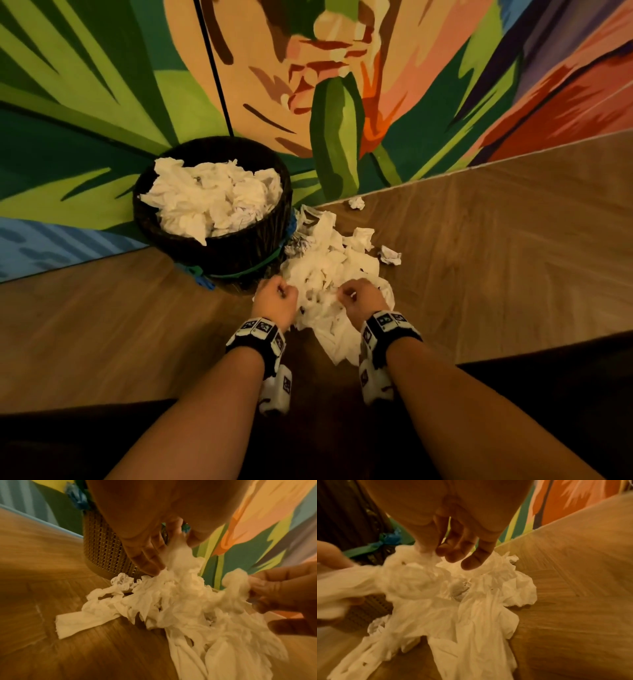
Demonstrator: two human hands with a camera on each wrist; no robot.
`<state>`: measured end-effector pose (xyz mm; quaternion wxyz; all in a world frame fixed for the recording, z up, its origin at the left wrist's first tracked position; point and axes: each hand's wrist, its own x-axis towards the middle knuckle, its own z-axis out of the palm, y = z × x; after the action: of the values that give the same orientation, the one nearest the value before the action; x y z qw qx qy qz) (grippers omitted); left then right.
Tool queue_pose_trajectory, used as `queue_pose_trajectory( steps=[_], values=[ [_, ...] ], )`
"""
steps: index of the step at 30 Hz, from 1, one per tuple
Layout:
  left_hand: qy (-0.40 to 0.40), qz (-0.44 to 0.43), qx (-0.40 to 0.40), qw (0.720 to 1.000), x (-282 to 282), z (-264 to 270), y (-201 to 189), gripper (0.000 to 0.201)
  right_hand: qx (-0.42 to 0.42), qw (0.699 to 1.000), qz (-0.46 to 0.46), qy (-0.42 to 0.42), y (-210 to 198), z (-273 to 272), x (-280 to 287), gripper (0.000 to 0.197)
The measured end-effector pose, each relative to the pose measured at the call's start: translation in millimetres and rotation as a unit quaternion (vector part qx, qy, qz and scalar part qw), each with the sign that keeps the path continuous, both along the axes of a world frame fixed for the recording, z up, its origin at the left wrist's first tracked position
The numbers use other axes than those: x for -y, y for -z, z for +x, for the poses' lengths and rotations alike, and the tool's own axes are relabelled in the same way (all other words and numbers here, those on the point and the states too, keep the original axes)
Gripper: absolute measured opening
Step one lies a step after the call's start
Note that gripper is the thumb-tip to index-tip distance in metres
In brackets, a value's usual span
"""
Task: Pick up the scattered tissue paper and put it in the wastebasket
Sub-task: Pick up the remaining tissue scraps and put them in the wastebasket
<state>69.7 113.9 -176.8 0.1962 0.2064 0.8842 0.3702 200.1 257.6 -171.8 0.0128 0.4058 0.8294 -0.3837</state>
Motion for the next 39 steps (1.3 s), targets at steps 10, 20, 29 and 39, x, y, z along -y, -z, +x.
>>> queue_pose_trajectory(
  steps=[10, 20, 29, 39],
  values=[
    [-0.073, 0.067, 0.069, 0.993, 6, 4, -2, 0.005, -0.217, 0.928, -0.179, 0.244, -26, -5, -7, 0.034],
    [-0.018, -0.021, 0.051, 0.998, 18, 10, 4, 0.039, -0.172, 0.909, -0.184, 0.332, -38, 2, -12, 0.024],
    [0.069, -0.082, 0.063, 0.992, 2, 19, 18, 0.008, -0.119, 0.924, -0.204, 0.301, -12, 19, -12, 0.022],
    [0.196, -0.218, 0.036, 0.955, -18, 20, 40, 0.048, 0.192, 0.975, 0.033, -0.103, 17, 25, -4, 0.041]
  ],
)
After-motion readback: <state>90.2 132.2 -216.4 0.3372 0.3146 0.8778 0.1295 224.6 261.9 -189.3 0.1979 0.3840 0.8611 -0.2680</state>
